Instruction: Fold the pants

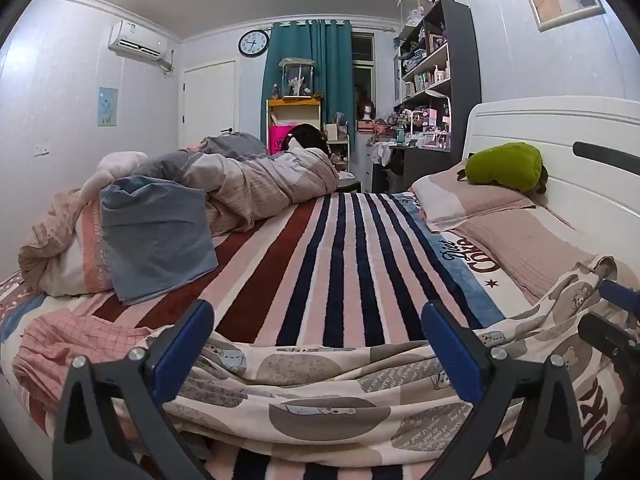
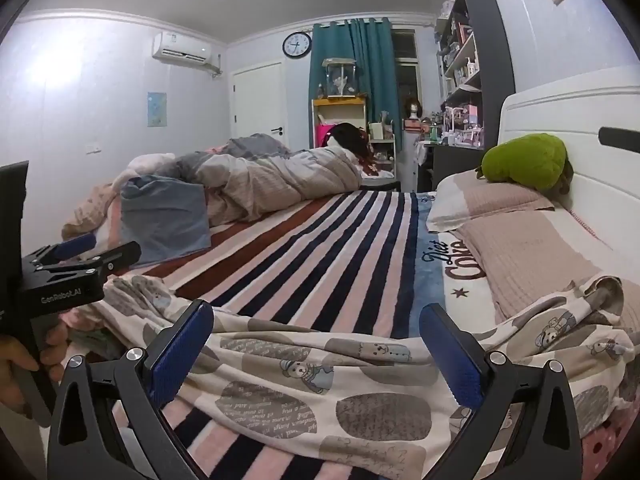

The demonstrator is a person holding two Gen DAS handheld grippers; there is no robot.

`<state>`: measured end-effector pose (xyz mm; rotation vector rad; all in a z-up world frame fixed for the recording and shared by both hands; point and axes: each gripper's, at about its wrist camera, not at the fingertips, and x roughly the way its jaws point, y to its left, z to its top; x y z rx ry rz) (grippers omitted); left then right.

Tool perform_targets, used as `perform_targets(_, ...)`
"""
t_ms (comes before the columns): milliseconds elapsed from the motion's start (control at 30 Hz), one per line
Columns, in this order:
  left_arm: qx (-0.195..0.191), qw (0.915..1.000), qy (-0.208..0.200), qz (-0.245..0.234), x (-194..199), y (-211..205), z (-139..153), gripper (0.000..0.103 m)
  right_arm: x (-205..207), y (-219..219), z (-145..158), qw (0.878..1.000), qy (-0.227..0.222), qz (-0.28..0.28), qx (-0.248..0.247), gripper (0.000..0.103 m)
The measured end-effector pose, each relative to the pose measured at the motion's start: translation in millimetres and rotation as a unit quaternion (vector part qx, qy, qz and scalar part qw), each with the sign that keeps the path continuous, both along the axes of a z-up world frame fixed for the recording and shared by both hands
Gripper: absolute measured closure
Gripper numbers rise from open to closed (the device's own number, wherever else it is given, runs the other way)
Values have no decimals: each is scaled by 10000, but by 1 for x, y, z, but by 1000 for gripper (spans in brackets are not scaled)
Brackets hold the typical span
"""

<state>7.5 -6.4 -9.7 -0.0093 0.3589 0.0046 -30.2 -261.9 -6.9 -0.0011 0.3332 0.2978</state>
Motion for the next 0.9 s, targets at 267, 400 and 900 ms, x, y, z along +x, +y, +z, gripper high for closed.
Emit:
perform_targets(267, 40, 10000, -5, -17, -4, -4, 0, 1, -1, -1, -2, 10000, 8, -19, 44, 0)
perform_targets(400, 36, 10000, -4, -16, -4, -5, 0, 1, 0, -1, -1, 10000, -3, -50, 41, 0)
perform_targets(900, 16, 10000, 44, -40, 1, -5, 1, 1, 5, -4, -2, 9999, 25, -144, 88, 0)
